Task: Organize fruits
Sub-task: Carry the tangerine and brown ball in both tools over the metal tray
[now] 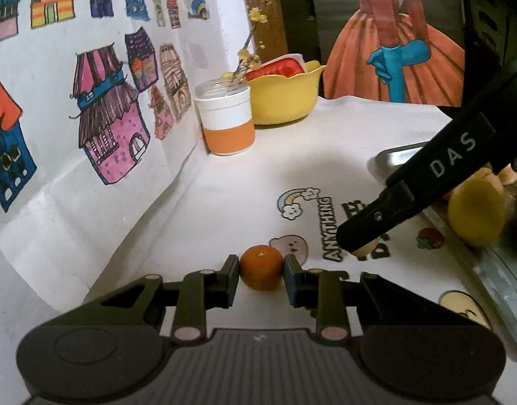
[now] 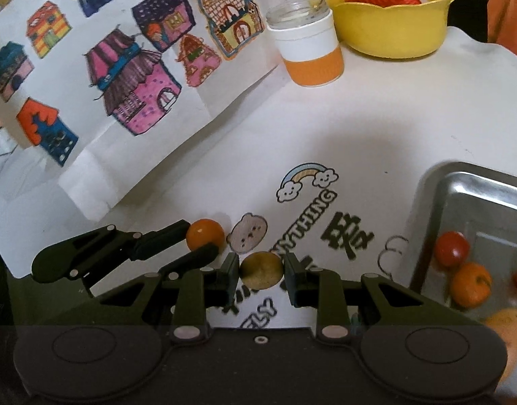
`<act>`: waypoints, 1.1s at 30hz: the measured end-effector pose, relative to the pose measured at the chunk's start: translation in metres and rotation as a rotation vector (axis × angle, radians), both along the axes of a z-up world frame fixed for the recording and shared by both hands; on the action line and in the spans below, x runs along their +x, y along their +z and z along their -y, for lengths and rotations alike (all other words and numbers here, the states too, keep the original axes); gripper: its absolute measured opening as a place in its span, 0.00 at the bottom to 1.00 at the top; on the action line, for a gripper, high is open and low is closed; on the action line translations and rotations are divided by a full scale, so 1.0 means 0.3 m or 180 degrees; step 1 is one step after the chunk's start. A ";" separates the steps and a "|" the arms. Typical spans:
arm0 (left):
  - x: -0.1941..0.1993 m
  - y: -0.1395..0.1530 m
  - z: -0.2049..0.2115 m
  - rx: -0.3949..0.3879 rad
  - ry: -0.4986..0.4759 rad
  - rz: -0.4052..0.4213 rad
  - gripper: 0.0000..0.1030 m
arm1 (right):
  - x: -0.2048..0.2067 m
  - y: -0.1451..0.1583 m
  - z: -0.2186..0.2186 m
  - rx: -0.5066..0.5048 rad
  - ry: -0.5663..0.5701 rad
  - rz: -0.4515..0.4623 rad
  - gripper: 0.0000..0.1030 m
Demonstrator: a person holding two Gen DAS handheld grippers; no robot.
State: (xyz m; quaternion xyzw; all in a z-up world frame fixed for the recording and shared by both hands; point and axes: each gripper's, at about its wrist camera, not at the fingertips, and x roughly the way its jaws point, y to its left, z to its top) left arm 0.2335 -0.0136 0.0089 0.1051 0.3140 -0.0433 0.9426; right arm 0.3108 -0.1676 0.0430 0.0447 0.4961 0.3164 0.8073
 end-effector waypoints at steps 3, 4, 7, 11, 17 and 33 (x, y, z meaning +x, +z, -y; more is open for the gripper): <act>-0.025 0.006 0.012 -0.0011 -0.0032 -0.0006 0.30 | -0.034 0.011 0.027 0.0016 -0.0021 0.0012 0.30; -0.034 0.007 0.018 -0.0011 -0.0047 -0.0009 0.30 | -0.043 0.013 0.035 0.0015 -0.0027 0.0014 0.30; -0.062 0.009 0.035 -0.0002 -0.0086 -0.0011 0.30 | -0.079 0.022 0.069 0.0020 -0.0054 0.0017 0.30; -0.087 0.020 0.053 -0.0023 -0.0131 -0.0007 0.30 | -0.119 0.034 0.120 0.0051 -0.0092 0.0040 0.30; -0.119 0.033 0.098 -0.0064 -0.0229 0.0006 0.30 | -0.174 0.052 0.189 0.0095 -0.0148 0.0067 0.30; -0.183 0.052 0.281 -0.0323 -0.0608 -0.0007 0.30 | -0.245 0.074 0.378 0.0235 -0.0360 0.0127 0.30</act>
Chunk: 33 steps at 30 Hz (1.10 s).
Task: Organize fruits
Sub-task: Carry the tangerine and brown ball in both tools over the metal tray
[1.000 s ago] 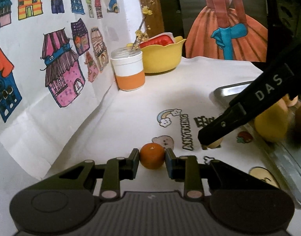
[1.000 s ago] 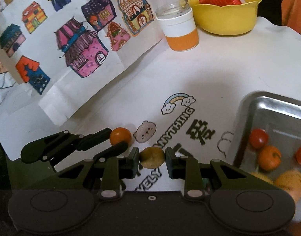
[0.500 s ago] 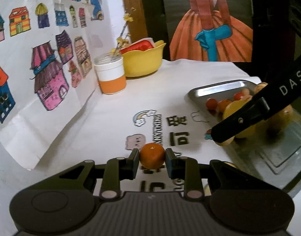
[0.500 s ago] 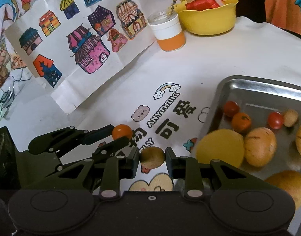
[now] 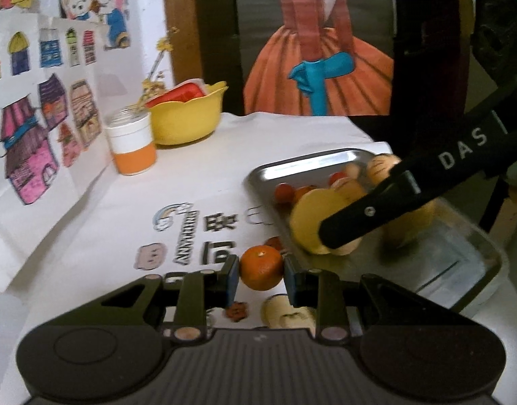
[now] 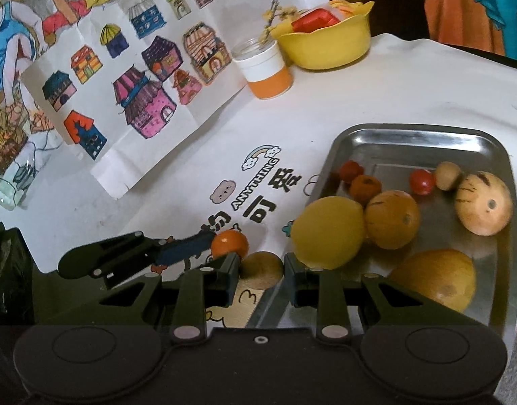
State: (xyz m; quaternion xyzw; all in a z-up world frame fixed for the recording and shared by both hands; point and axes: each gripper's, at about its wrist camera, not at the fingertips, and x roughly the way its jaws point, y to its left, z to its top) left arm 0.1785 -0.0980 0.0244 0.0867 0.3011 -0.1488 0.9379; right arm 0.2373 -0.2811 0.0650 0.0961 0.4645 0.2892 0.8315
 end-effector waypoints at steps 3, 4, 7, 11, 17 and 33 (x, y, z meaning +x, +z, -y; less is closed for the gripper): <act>-0.005 -0.001 0.036 -0.0029 -0.0071 -0.0010 0.30 | -0.008 -0.001 0.028 -0.0005 -0.0031 0.0005 0.30; -0.006 -0.002 0.046 -0.0037 -0.0088 -0.0016 0.30 | -0.011 -0.002 0.036 -0.0008 -0.0041 0.0006 0.30; -0.010 -0.006 0.071 -0.0056 -0.0131 -0.0031 0.30 | -0.020 -0.002 0.061 0.0002 -0.0085 0.0014 0.30; -0.015 -0.014 0.091 -0.0078 -0.0178 -0.0043 0.30 | -0.042 0.003 0.105 0.0058 -0.0143 0.0050 0.30; -0.029 -0.031 0.108 -0.0102 -0.0241 -0.0070 0.30 | -0.099 0.006 0.170 0.0066 -0.0222 0.0127 0.30; -0.046 -0.046 0.190 -0.0127 -0.0391 -0.0075 0.30 | -0.169 -0.024 0.291 0.0074 -0.0475 0.0283 0.30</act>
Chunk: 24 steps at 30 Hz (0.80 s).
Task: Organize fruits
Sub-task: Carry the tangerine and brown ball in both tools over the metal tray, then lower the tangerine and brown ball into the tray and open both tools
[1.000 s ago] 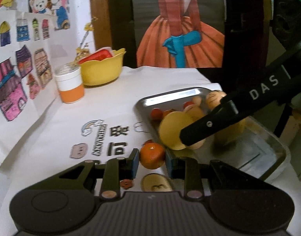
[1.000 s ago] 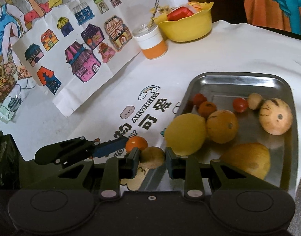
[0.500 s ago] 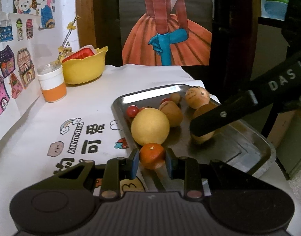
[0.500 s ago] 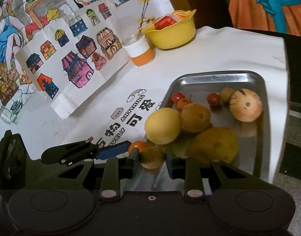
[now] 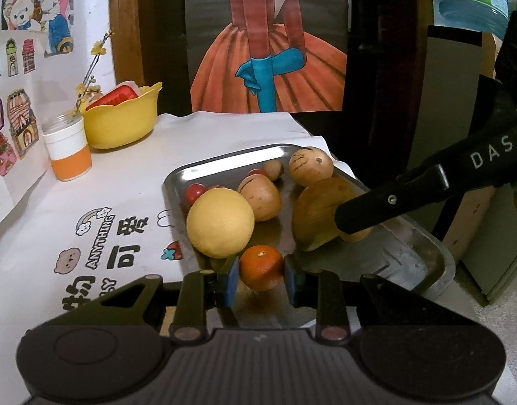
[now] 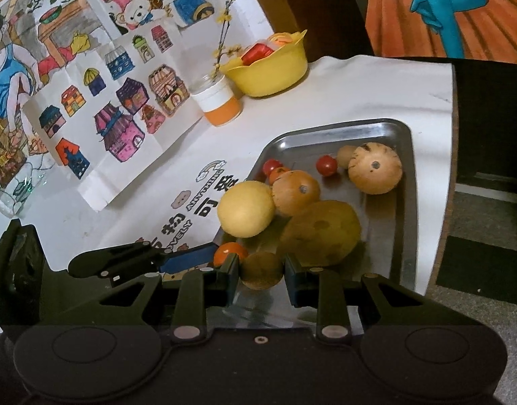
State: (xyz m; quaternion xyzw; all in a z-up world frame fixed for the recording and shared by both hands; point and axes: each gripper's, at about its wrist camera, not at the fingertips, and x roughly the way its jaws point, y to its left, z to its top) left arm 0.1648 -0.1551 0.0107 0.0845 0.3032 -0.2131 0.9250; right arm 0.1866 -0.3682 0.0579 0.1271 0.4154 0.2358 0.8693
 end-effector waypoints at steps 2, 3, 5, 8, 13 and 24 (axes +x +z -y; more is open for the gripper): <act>0.001 -0.004 0.009 0.0004 -0.0014 -0.0011 0.30 | -0.007 -0.004 0.012 -0.0024 -0.0035 0.0026 0.30; 0.003 -0.006 0.014 0.0009 -0.0021 -0.0017 0.30 | -0.010 -0.007 0.020 -0.0026 -0.0051 0.0033 0.30; 0.004 -0.010 0.022 0.0016 -0.0034 -0.0029 0.30 | -0.016 -0.013 0.038 -0.0019 -0.0097 0.0048 0.30; 0.006 -0.016 0.034 0.0022 -0.0057 -0.0047 0.30 | -0.023 -0.024 0.066 0.0003 -0.0176 0.0056 0.30; 0.007 -0.018 0.052 0.0025 -0.0081 -0.0040 0.30 | -0.029 -0.040 0.097 -0.0003 -0.0285 0.0076 0.30; 0.009 -0.022 0.073 0.0030 -0.0112 -0.0050 0.30 | -0.041 -0.055 0.100 -0.0187 -0.0353 0.0203 0.30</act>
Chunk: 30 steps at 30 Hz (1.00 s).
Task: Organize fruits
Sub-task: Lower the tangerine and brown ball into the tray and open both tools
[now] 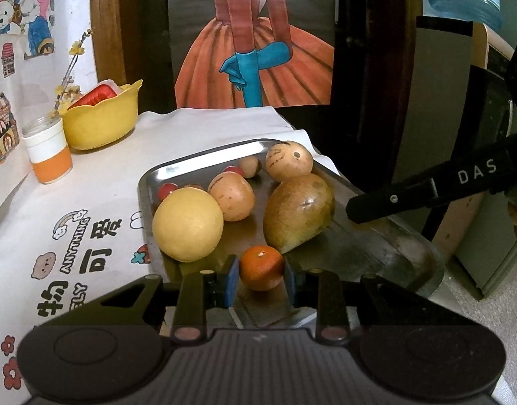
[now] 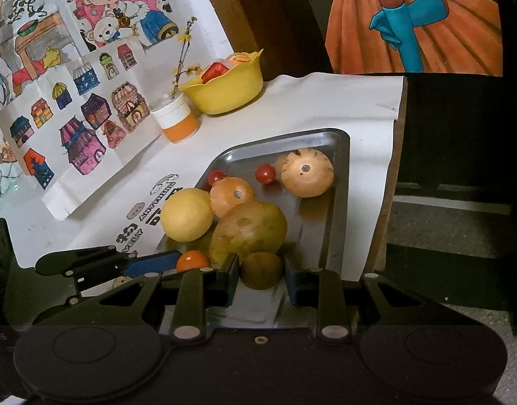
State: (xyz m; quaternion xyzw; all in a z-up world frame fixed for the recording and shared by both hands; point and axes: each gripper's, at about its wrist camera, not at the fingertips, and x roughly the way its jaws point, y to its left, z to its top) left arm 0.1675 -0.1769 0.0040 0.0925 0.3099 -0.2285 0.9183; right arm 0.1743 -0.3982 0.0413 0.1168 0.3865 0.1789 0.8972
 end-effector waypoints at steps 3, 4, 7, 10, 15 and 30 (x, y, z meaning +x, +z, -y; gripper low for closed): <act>-0.001 -0.001 0.002 0.0005 0.0000 0.0003 0.31 | 0.000 -0.005 -0.004 -0.0017 -0.0001 0.0007 0.30; -0.001 -0.001 0.002 0.0003 0.0000 0.0000 0.31 | 0.000 -0.006 -0.003 -0.0014 0.0000 0.0008 0.30; -0.001 -0.002 0.003 0.0003 0.0003 0.0001 0.31 | 0.000 -0.007 -0.003 -0.0031 -0.0006 0.0022 0.30; 0.000 -0.003 0.003 0.0004 0.0014 0.0005 0.31 | 0.003 -0.008 -0.007 -0.0072 -0.0018 0.0056 0.30; 0.008 -0.005 -0.005 -0.0007 0.0091 0.0009 0.31 | 0.009 -0.012 -0.015 -0.0175 -0.0042 0.0152 0.30; 0.030 -0.006 -0.017 -0.0032 0.0230 -0.0010 0.31 | 0.023 -0.054 -0.017 -0.0232 -0.0087 0.0187 0.30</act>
